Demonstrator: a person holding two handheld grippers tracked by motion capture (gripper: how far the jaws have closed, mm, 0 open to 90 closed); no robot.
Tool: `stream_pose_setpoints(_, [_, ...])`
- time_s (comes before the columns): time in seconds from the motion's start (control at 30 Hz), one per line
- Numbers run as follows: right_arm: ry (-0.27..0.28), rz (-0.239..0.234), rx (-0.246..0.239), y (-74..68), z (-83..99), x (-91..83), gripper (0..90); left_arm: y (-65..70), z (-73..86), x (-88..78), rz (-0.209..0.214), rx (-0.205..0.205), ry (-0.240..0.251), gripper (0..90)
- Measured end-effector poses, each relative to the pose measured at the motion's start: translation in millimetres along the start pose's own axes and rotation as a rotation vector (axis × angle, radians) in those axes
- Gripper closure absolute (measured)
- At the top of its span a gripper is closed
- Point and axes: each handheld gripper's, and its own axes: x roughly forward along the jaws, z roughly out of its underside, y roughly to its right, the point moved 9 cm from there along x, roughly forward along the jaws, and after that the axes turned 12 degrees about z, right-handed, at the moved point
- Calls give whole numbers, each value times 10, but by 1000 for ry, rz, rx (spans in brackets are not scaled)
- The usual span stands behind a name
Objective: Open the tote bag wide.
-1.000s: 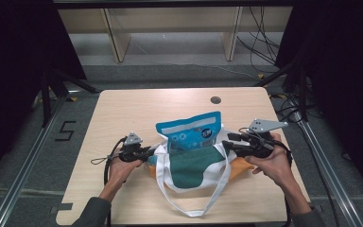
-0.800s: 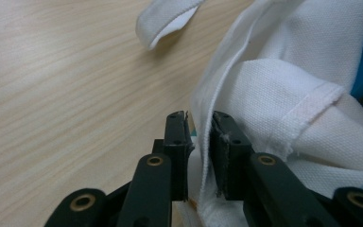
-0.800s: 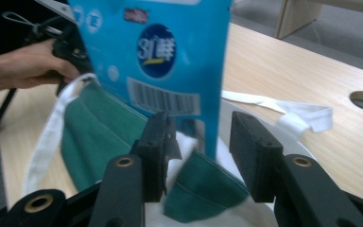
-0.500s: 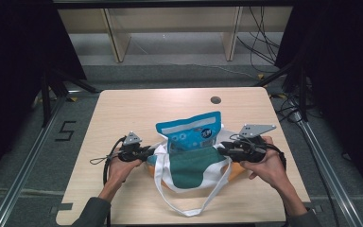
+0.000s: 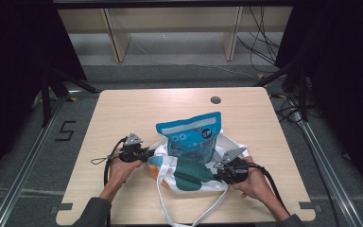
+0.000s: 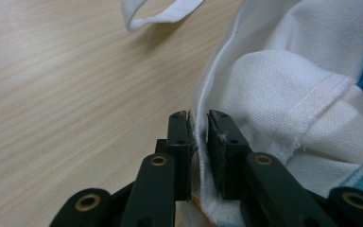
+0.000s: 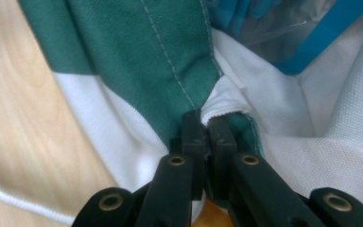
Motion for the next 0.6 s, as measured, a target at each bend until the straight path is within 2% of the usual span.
stream_pose_setpoints(0.03, [-12,-13,-8,2,2,-21,890,-2,-9,-1,-2,-16,10,774])
stream_pose_setpoints(0.07, [-3,-31,5,-27,-2,-11,890,-7,-9,-13,-3,-23,9,751])
stream_pose_setpoints(0.1, [7,-11,14,-4,-3,3,890,1,-7,-37,4,-40,5,728])
stream_pose_setpoints(0.13, [-2,-22,6,4,12,-18,890,15,-6,-55,10,-53,5,690])
stream_pose_setpoints(0.17, [13,-23,17,-3,0,0,890,39,-7,-104,12,-61,1,658])
stream_pose_setpoints(0.23, [15,-21,20,-4,-2,-3,889,98,-35,-268,1,-72,13,549])
stream_pose_setpoints(0.27, [19,-23,20,-3,-2,-2,889,116,-59,-346,-25,-76,35,519])
stream_pose_setpoints(0.3, [5,-25,19,13,9,-17,888,140,-70,-399,-35,-79,43,515])
stream_pose_setpoints(0.33, [21,-30,26,6,-2,-6,887,172,-82,-480,-40,-65,41,507])
stream_pose_setpoints(0.37, [26,-48,26,0,-3,-7,887,213,-125,-546,-38,-64,72,501])
stream_pose_setpoints(0.43, [10,-41,31,13,9,-29,887,330,-207,-657,-16,-80,121,497])
stream_pose_setpoints(0.47, [39,-40,21,11,-10,-9,886,406,-241,-692,1,-63,133,509])
stream_pose_setpoints(0.5, [32,-51,29,-12,-7,-15,886,521,-270,-713,27,-50,141,536])
stream_pose_setpoints(0.53, [27,-44,15,18,-6,-23,886,618,-293,-720,46,-31,149,568])
stream_pose_setpoints(0.6, [40,-35,25,16,-14,-13,885,796,-335,-697,94,-14,166,612])
